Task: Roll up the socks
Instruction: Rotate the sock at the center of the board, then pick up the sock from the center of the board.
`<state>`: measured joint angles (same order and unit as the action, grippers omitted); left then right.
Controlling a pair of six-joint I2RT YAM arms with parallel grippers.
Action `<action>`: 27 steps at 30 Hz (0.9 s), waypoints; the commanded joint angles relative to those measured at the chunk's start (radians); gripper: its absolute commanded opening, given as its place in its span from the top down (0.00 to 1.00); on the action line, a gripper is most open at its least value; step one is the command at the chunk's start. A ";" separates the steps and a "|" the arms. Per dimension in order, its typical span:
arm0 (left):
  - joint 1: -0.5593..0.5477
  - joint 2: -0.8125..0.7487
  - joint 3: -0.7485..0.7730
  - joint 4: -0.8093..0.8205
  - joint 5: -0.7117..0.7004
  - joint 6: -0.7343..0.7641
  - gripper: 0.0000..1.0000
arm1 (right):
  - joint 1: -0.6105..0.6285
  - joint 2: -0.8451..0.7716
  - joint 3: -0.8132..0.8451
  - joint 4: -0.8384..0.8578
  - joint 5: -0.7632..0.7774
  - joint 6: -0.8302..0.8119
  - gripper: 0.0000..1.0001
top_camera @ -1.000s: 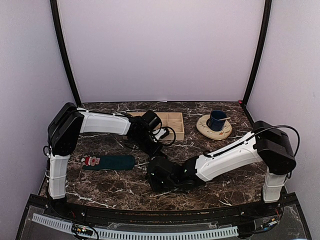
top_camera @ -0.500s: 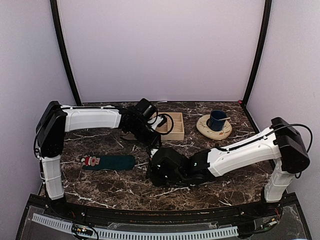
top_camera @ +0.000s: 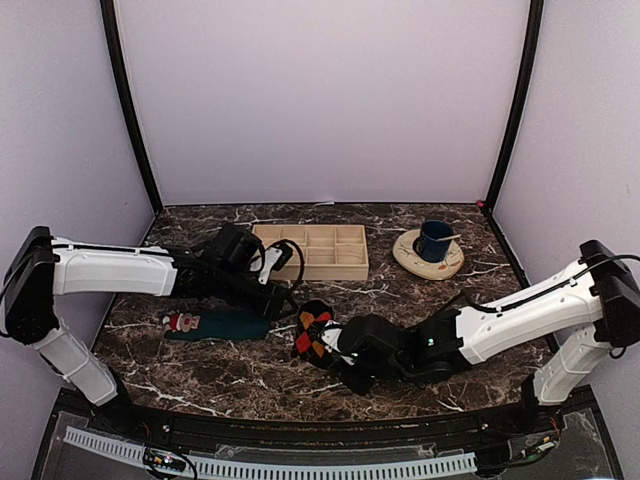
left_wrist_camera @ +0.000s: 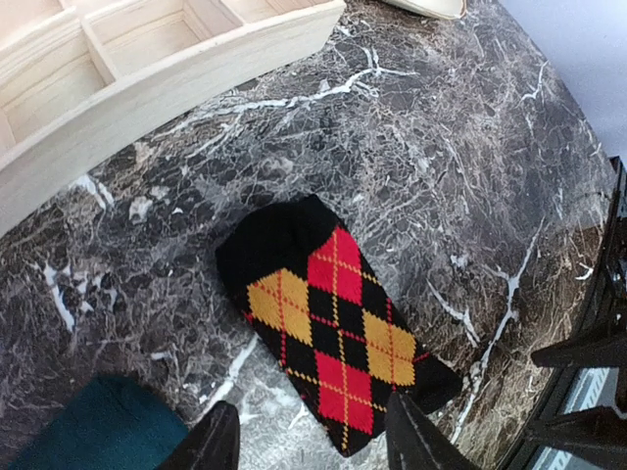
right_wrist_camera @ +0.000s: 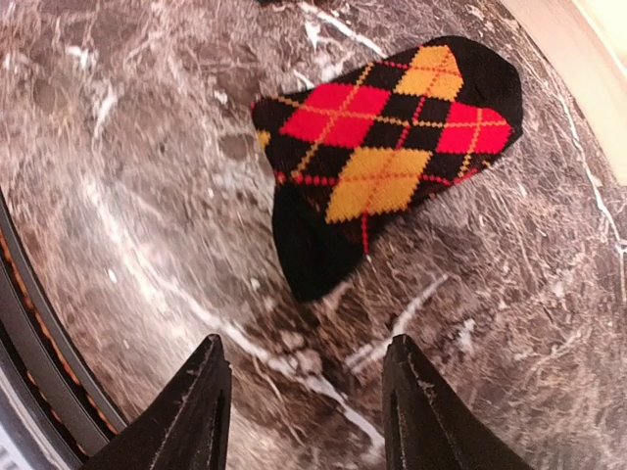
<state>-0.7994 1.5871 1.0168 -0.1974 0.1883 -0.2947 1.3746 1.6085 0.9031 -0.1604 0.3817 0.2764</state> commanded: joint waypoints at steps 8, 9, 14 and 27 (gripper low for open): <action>-0.008 -0.160 -0.294 0.362 0.028 -0.096 0.46 | -0.001 0.012 0.015 -0.020 -0.094 -0.243 0.50; -0.011 -0.162 -0.303 0.365 0.020 -0.092 0.46 | -0.003 0.032 0.022 -0.012 -0.110 -0.251 0.50; -0.019 -0.184 -0.358 0.410 -0.002 -0.093 0.47 | -0.016 0.091 0.033 0.039 -0.155 -0.278 0.51; -0.044 -0.205 -0.417 0.440 -0.040 -0.081 0.52 | -0.094 0.154 0.085 0.066 -0.237 -0.367 0.54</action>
<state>-0.8337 1.4197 0.6209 0.2165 0.1707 -0.3851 1.3064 1.7428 0.9543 -0.1268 0.1844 -0.0460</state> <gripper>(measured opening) 0.487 0.467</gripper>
